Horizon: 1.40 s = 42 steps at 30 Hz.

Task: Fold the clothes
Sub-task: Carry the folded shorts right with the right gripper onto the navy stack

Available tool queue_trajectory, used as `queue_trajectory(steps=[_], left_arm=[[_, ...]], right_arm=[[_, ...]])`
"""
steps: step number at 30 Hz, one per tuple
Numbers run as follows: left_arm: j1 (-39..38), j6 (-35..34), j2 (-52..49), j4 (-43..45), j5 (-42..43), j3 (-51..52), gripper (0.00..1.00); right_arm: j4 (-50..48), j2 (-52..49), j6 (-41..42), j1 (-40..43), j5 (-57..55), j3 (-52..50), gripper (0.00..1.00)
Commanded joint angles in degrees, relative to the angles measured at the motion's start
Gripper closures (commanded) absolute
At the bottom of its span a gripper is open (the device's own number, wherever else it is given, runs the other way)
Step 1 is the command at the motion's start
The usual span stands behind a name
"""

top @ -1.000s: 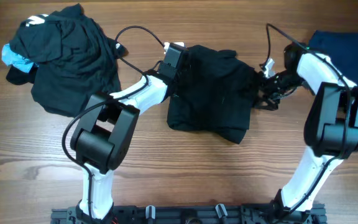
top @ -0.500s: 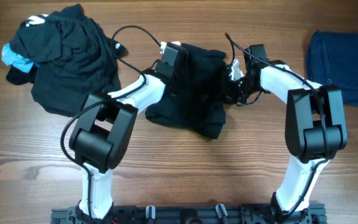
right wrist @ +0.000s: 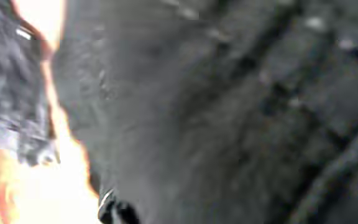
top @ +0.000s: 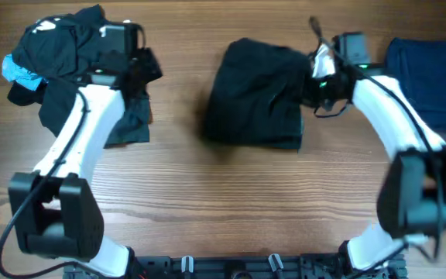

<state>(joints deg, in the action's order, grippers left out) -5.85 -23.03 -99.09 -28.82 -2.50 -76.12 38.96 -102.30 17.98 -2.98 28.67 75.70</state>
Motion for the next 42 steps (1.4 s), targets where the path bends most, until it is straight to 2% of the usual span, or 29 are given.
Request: queue_trajectory(steps=[1,4,9,17,31,36,42], left_arm=[[2.27,0.09,-0.13,-2.86,0.04,0.02,0.87],[2.03,0.07,-0.13,-3.65,0.07,0.02,0.89],[1.07,0.07,-0.13,-4.7,0.07,0.02,0.9],[0.81,0.07,-0.15,-6.21,0.07,0.02,0.93],[0.81,0.07,-1.18,-6.86,0.07,0.04,0.93],[0.81,0.07,-1.22,-6.88,0.07,0.04,0.93],[0.81,0.07,-1.22,-6.84,0.07,0.04,0.94]], right_arm=[[-0.5,8.5,1.51,0.44,-8.37,2.32,0.96],[-1.51,11.58,3.69,0.46,-13.94,2.32,0.96],[-3.78,12.0,4.68,0.46,-14.1,2.43,0.96],[-2.16,11.87,6.51,0.94,-14.78,2.4,0.96],[-4.9,11.89,0.87,4.2,-10.19,3.13,0.96],[-3.39,11.89,-2.64,6.78,-12.68,15.39,0.96],[-1.88,11.89,-5.97,16.92,-15.37,29.44,0.96]])
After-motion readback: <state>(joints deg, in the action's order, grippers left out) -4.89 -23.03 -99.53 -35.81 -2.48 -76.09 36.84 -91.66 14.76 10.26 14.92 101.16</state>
